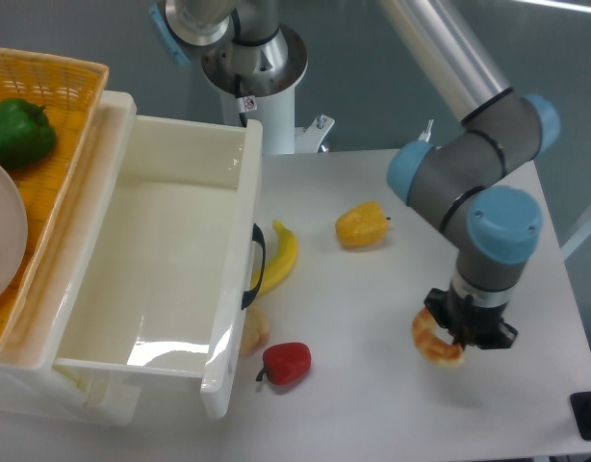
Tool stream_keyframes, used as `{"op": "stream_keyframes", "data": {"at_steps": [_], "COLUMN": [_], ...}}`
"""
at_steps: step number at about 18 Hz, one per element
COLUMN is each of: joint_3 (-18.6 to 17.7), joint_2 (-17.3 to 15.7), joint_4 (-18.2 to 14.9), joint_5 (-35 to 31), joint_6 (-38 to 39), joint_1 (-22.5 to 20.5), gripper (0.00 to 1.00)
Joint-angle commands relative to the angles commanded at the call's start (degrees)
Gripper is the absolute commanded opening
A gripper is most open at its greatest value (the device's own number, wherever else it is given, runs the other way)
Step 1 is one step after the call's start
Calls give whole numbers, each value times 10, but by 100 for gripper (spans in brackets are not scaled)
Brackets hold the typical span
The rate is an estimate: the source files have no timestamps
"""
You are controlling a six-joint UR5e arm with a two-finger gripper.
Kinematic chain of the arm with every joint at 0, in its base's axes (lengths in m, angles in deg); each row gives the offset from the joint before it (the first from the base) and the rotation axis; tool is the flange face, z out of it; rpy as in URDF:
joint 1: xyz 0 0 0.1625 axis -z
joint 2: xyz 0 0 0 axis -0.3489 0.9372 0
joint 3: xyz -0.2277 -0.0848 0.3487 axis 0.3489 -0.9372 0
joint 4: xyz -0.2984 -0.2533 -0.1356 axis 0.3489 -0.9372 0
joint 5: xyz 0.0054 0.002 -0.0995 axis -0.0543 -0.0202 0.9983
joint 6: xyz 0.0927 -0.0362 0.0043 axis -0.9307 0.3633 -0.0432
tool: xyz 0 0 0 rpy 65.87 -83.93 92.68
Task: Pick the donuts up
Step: 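Lift the held donut up off the table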
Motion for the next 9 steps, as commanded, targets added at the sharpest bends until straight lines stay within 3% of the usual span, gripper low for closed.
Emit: {"op": "stream_keyframes", "data": {"at_steps": [5, 9], "joint_3": [5, 1], "joint_2": [0, -2], "joint_4": [-53, -55], "joint_5": [-49, -62], "joint_6": [-31, -40], "joint_1": [-19, -17], "gripper": [0, 0]}}
